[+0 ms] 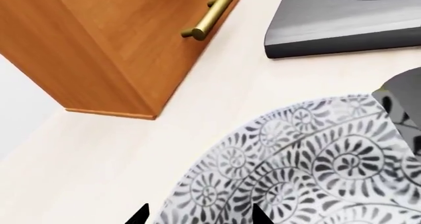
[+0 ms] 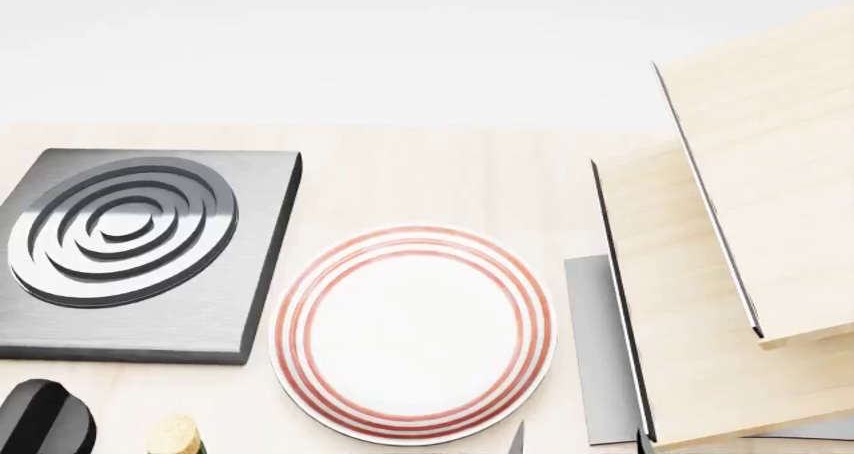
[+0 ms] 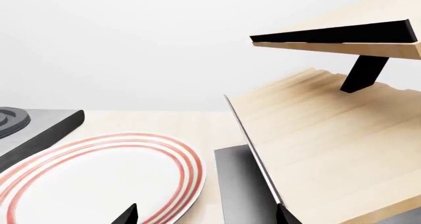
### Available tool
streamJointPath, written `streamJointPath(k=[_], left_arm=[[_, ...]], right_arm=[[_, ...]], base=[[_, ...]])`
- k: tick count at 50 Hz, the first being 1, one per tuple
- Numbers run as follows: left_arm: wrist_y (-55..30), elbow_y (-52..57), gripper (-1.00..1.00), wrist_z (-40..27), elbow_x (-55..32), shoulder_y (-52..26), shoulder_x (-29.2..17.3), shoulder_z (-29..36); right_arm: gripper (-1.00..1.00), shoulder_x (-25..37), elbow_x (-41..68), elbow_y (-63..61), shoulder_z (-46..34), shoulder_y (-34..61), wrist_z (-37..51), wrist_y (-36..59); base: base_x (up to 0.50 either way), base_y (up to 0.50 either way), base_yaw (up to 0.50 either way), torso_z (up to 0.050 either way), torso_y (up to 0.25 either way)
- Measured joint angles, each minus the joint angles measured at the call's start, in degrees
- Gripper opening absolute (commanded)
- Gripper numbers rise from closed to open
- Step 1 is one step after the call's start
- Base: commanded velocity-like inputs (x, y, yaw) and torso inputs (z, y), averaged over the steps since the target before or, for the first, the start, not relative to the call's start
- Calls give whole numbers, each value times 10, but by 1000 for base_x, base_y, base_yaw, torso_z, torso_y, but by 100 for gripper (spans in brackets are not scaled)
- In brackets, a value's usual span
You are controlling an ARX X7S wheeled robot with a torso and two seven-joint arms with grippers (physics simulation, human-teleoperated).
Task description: Pick up the akita bowl and put it on the plate.
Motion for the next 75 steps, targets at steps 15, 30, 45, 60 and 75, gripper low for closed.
streamJointPath(k=[15,30,45,60,75], left_arm=[[18,17,-100,-9,-10,21,4,-12],[31,44,-100,-6,-15,47,7,-33],[42,73,-100,15,-19,74,11,-60],[55,120,-100,31,-41,106,20,-96],[59,151,-100,44,-55,123,23,-115]], right_arm=[[100,1,2,-1,-2,0,2,-1],[100,3,3,-1,-5,2,3,0],[100,4,3,-1,-7,3,5,0],[100,4,5,3,-9,4,6,-3],[100,4,6,7,-11,6,7,-4]], base=[[2,1,0,-1,0],[1,1,0,-1,0],[0,0,0,-1,0],[1,0,0,-1,0],[0,0,0,0,0]])
